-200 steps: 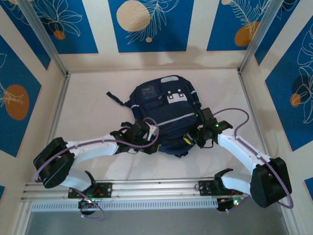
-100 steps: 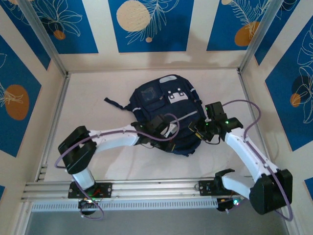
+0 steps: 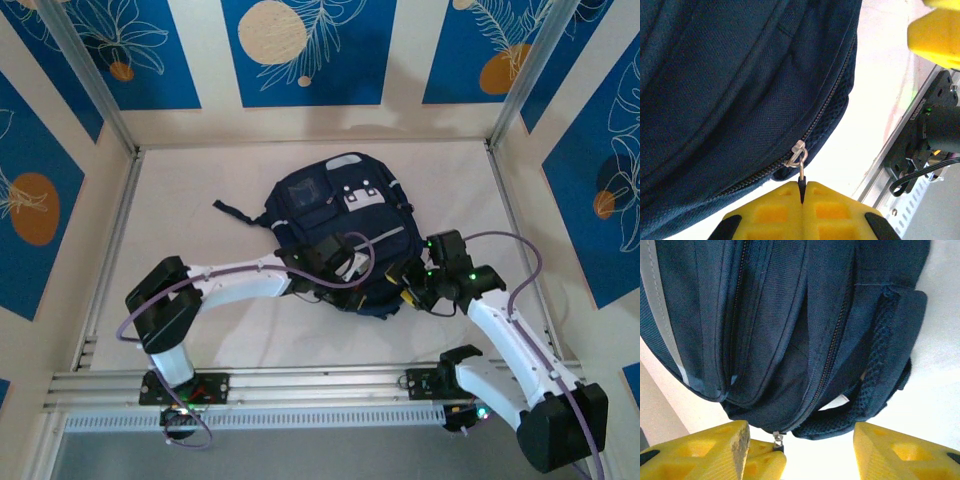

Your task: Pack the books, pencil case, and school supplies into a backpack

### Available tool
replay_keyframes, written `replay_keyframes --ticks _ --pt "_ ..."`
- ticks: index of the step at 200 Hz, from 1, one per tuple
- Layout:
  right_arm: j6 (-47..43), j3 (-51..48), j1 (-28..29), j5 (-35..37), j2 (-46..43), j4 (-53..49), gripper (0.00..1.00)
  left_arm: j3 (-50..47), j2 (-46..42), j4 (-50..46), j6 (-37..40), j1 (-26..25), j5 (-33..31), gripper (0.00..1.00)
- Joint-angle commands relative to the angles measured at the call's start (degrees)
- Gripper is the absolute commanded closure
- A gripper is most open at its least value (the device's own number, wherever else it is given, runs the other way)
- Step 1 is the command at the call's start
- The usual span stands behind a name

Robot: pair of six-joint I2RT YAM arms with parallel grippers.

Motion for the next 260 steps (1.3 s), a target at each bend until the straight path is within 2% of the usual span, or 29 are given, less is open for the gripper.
replay_keyframes --ticks 1,35,100,147,205,221,260 --pt "2.0 -2.2 -0.1 -3.7 0.8 7.0 0.38 -1.4 -2.7 1.0 0.3 -1.0 2.2 1.0" --pt "3.1 -3.8 0.0 -6.0 3.8 13.3 0.42 -1.8 -3.1 1.5 -0.1 -1.0 2.6 1.0" --pt "1.7 -3.2 1.1 -4.8 7.0 11.1 0.52 -3.1 -3.6 2.4 -0.6 -1.0 1.9 1.0" --pt "4.6 -6.8 2.3 -4.1 3.2 10.0 0.53 -3.1 -3.6 2.3 -0.5 -1.0 1.8 1.0" --pt "7.9 -8.1 4.1 -4.0 5.7 13.8 0.51 -2.1 -2.6 2.4 -0.5 -0.9 2.4 1.0" --pt "7.6 -7.3 4.7 -3.8 7.8 14.7 0.58 -1.8 -2.5 2.2 -0.3 -0.9 2.4 1.0" --pt "5.7 -5.3 4.9 -1.2 9.9 12.6 0.9 -3.7 -4.1 1.6 -0.1 -0.8 1.2 1.0"
